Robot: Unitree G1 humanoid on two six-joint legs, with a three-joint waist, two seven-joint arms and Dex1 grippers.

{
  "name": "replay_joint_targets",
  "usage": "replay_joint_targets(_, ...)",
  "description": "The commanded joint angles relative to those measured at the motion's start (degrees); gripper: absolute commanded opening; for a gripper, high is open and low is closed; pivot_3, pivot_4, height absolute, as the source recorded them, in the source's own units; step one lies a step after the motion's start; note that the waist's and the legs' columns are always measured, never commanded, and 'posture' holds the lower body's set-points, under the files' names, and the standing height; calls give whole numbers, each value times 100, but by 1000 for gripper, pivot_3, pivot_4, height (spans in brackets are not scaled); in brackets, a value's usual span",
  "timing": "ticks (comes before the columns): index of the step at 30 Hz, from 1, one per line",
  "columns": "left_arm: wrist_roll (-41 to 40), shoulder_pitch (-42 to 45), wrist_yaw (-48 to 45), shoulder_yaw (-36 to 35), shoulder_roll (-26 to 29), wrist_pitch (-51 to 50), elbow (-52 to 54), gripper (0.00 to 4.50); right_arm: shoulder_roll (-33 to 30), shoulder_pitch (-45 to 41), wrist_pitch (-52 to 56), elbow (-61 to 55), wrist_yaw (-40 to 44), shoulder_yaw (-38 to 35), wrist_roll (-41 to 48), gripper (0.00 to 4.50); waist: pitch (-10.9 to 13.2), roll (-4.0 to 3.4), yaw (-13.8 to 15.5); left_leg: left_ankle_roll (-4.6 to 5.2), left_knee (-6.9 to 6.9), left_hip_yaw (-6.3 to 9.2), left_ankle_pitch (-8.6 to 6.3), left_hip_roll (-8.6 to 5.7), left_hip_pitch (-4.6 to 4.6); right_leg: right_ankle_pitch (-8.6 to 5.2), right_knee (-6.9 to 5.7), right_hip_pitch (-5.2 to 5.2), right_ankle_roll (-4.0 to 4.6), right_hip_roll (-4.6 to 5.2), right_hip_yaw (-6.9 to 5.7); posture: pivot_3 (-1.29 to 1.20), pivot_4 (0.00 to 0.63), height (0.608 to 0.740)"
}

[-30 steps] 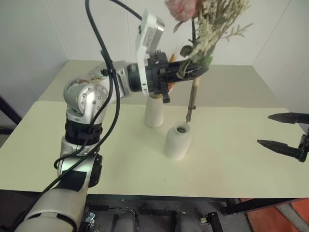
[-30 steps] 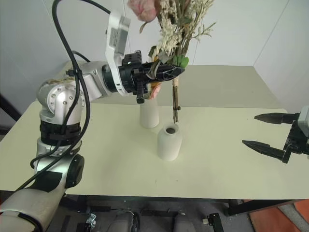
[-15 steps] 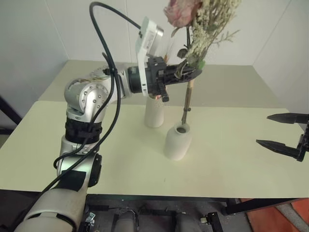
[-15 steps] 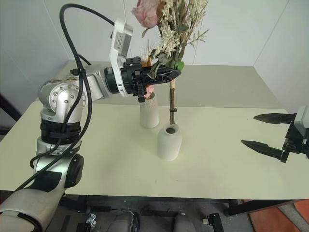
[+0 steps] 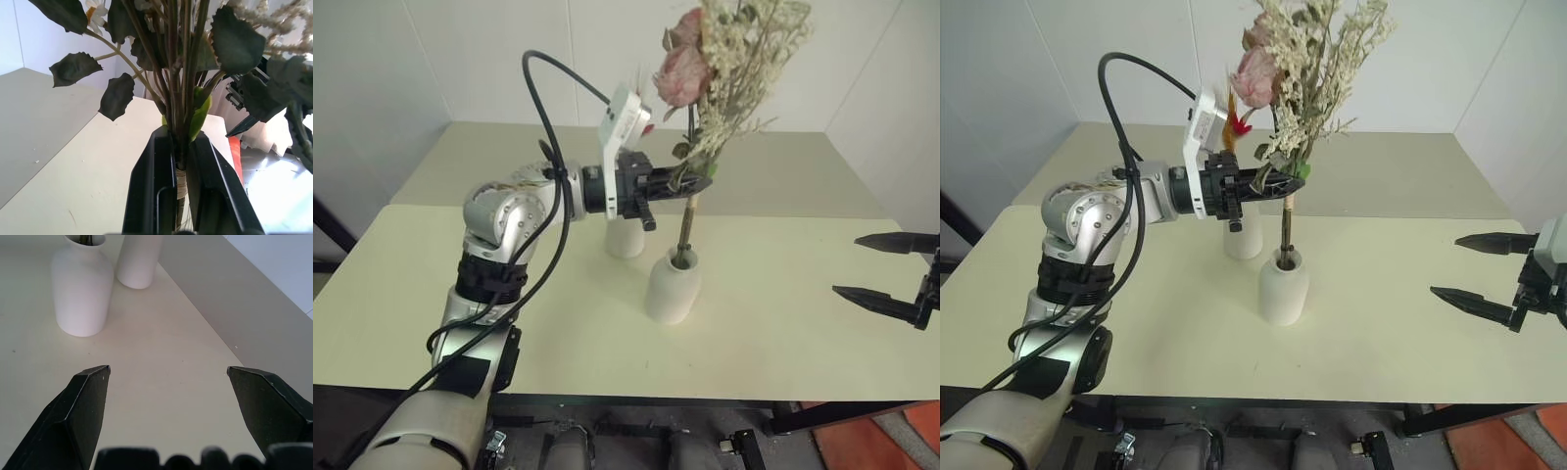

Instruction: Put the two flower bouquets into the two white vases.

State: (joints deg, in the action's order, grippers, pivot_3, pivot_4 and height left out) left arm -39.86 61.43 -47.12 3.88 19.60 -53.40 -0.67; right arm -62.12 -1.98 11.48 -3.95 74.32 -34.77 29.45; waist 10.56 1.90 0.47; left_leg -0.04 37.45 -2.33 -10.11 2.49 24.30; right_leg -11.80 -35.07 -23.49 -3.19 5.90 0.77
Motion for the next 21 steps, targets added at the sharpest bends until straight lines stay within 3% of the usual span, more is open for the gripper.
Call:
replay_joint_targets(1, 101, -31, -81, 44, 0, 207, 192, 97, 11, -29, -135, -48, -45, -142, 19, 4500, 0, 0, 0, 0, 0, 0, 0, 0, 0, 0, 0, 0, 0, 0, 0, 0, 150, 740)
replay_joint_targets(9, 371, -410, -488, 336, 153, 680, 561, 97, 18, -27, -147, -41, -54, -157, -4, 4500, 0, 0, 3, 0, 0, 0, 0, 0, 0, 0, -1, 0, 1, 0, 0, 0, 150, 740)
replay_joint_targets(14, 276, -532, -641, 147, 108, 913, 628, 97, 14, -16, -147, -35, -45, -177, -2, 4500, 0, 0, 3, 0, 0, 0, 0, 1, 0, 0, -1, 0, 1, 0, 0, 0, 150, 740)
replay_joint_targets(21, 147, -676, -1032, 11, 344, 984, 756, 2301, -6, -19, -140, 1, 40, -228, 62, 4500, 0, -1, -1, 0, 0, 0, 0, 1, -1, 0, -1, 0, 1, 0, 0, 0, 150, 740)
